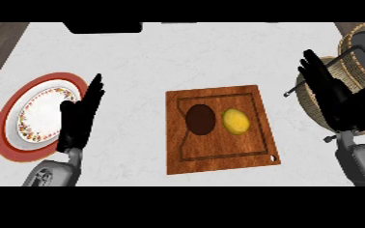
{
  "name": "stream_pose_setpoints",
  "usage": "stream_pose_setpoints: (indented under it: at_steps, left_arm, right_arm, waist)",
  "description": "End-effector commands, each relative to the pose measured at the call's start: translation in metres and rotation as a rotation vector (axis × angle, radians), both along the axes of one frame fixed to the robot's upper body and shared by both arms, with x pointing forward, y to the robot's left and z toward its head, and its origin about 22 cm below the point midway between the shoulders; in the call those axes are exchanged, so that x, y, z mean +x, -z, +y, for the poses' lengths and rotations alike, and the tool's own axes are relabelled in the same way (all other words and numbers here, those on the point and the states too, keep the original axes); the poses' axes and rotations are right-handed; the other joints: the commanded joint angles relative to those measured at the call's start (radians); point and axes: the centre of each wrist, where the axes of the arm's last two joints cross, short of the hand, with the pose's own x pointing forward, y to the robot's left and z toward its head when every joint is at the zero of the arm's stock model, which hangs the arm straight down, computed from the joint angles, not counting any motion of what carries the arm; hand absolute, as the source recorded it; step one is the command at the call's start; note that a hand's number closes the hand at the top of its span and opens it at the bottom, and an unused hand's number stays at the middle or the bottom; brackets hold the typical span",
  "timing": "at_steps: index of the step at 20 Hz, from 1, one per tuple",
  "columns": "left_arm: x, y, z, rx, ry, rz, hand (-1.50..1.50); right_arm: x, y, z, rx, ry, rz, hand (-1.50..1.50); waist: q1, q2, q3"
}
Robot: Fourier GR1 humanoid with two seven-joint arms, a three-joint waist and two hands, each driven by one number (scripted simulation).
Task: Pick the lemon from the cutting board and place it in the tiered basket
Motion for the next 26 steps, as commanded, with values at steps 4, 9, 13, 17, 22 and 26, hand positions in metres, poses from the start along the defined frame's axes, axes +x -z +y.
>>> stream_pose_setpoints:
  at_steps: [4, 9, 13, 17, 22, 26]
  left_arm:
    - [0.008, -0.031, 0.045, 0.169, -0.018, -0.137, 0.0]
    - [0.009, -0.026, 0.05, 0.222, -0.051, -0.168, 0.0]
    - [-0.002, -0.011, 0.074, 0.206, -0.045, -0.153, 0.0]
    - [0.006, -0.019, 0.05, 0.203, -0.055, -0.146, 0.0]
    - [0.009, -0.019, 0.055, 0.218, -0.038, -0.155, 0.0]
    - [0.013, -0.02, 0.058, 0.217, -0.025, -0.152, 0.0]
  right_arm:
    - [0.005, 0.01, 0.017, 0.224, -0.112, -0.033, 1.5]
    - [-0.016, 0.045, -0.021, -0.142, 0.345, 0.13, -1.5]
    - [-0.044, 0.04, 0.001, -0.048, 0.389, 0.084, -1.5]
    - [-0.055, -0.024, -0.018, -0.163, 0.27, 0.086, -1.5]
    - [-0.042, -0.064, -0.006, -0.482, 0.01, 0.25, -1.5]
    - [-0.03, -0.099, 0.009, -0.591, -0.082, 0.347, -1.5]
  waist:
    - [0.032, -0.008, -0.003]
    - [0.012, -0.007, -0.011]
    - [0.011, -0.012, -0.005]
    - [0.008, -0.013, -0.005]
    - [0.023, -0.011, -0.009]
    - [0.035, -0.007, -0.007]
